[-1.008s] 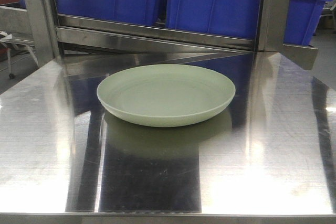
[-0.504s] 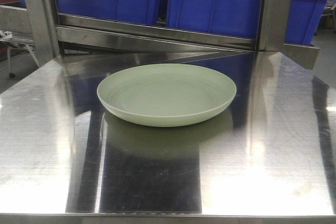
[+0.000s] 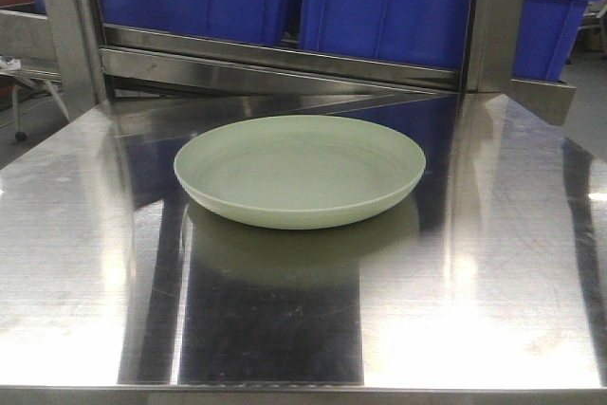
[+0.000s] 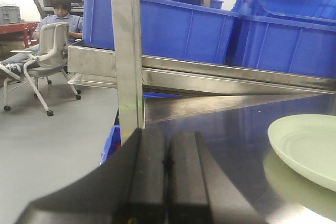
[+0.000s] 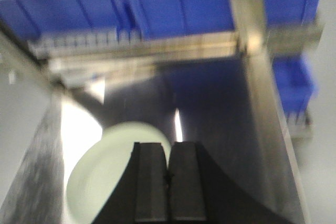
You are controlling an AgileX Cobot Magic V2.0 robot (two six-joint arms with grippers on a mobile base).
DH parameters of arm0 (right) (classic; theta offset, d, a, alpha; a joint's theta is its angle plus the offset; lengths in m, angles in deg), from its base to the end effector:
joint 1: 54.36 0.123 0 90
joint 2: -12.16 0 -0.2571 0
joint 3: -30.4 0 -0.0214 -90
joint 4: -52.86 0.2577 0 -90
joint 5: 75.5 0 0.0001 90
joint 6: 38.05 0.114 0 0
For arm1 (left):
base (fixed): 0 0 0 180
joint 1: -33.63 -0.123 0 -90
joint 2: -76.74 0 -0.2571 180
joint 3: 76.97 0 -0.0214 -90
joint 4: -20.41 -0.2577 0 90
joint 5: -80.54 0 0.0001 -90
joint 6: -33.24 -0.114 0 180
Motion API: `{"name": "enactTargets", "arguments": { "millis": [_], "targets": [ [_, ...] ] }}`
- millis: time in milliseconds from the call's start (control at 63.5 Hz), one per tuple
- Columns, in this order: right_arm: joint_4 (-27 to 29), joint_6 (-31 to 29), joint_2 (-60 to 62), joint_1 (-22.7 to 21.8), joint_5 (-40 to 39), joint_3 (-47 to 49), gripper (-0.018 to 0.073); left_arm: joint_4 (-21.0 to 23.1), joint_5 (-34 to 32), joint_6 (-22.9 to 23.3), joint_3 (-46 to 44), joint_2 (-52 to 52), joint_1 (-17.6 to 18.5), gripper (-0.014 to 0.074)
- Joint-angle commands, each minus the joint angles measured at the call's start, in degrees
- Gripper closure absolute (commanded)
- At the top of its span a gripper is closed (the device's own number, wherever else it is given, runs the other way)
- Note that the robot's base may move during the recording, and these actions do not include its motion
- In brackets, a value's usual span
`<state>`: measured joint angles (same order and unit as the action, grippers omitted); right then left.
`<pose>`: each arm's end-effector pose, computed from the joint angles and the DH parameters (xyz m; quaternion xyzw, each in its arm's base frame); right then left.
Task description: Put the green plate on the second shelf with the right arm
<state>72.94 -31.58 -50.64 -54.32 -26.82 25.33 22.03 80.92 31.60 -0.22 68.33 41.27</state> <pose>0.2131 0.0296 0.4224 0.0760 0.8346 0.2010 0.5072 0.1133 -0.0152 0.2124 0.0454 0.6775 -0.0488 0.7325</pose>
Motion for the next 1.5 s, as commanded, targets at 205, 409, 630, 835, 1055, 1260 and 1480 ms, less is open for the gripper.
{"name": "enactTargets", "arguments": {
  "millis": [205,409,630,835,1055,1260,1480],
  "targets": [
    [14.2,-7.0,-19.2,3.1,9.1,3.2,0.0380,0.3,-4.8,0.1,2.3,1.0,0.2,0.0466],
    [14.2,-7.0,-27.7,6.8,7.4,3.2,0.0025,0.3,-4.8,0.1,2.3,1.0,0.2,0.0466],
    [14.8,-7.0,-36.9,8.4,4.3,3.2,-0.0004,0.3,-4.8,0.1,2.3,1.0,0.2,0.0466],
    [15.4,-7.0,-44.5,10.1,2.2,3.2,-0.0003,0.3,-4.8,0.1,2.3,1.0,0.2,0.0466],
    [17.3,-7.0,-48.0,12.2,-3.0,3.3,-0.0003,0.3,-4.8,0.1,2.3,1.0,0.2,0.0466],
    [17.8,-6.5,-50.1,12.6,-3.9,5.0,-0.0001,0.3,-4.8,0.1,2.3,1.0,0.2,0.0466],
    [17.9,-6.5,-50.9,12.6,-4.5,5.4,0.0033,0.3,-4.8,0.1,2.3,1.0,0.2,0.0466]
  ]
}}
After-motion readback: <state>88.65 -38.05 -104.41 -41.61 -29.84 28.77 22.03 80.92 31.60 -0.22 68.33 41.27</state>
